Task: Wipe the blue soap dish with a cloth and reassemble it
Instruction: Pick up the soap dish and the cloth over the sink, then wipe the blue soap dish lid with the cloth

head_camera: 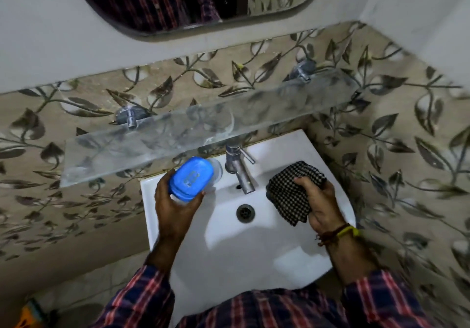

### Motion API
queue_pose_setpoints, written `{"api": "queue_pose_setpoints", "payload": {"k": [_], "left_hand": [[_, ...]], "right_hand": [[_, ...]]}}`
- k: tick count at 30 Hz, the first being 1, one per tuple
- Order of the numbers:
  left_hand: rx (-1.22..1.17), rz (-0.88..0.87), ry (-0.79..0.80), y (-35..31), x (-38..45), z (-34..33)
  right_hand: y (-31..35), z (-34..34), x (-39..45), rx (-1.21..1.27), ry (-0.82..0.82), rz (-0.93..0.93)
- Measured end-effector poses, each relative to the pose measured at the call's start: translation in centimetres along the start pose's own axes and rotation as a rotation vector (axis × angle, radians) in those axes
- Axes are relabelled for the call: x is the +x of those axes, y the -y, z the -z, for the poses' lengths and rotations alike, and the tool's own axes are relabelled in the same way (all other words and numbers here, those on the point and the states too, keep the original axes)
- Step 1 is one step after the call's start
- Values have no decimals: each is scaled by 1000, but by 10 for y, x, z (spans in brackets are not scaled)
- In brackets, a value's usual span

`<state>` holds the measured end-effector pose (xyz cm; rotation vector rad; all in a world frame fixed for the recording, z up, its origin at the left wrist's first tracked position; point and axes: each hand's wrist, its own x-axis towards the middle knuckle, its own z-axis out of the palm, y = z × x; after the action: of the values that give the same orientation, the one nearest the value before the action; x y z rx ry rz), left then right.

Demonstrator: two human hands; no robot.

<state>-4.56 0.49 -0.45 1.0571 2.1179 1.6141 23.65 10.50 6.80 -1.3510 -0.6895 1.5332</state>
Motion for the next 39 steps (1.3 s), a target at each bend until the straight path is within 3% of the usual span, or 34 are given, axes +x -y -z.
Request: {"api": "queue_pose_setpoints", "payload": {"k": [4,11,13,16,18,21,23,25,27,30,35,39], "left_hand": [[-132,3,54,-26,-25,17],[-482,250,-10,-56,-62,20],[-431,236,32,-61,-64,27],[-94,13,184,-70,-64,33],[-49,-33,251,-79,-62,27],[-301,111,158,-96,-58,12],[-536,298,75,-100,-53,6],[-846,572,116,-102,-53,-1],[-955,695,148,-101,-57,-12],[-969,786,200,-99,-64,-25],[-929,795,286,-110,-65,-29],[-893,706,349,-121,-67,-34]], "right_hand": [[9,7,-2,13,124,32],[11,9,-8,-41,365,-54],[13,6,-6,-85,427,-7],[18,2,2,-245,475,137],[22,-2,6,-355,536,228],[28,-11,5,-404,578,291],[30,-18,0,-503,583,439],[32,-25,-9,-582,605,554],[34,-31,-14,-601,651,565],[32,-42,-19,-579,656,467],[32,-49,-25,-284,611,-66],[35,-53,-35,-276,647,-149]]}}
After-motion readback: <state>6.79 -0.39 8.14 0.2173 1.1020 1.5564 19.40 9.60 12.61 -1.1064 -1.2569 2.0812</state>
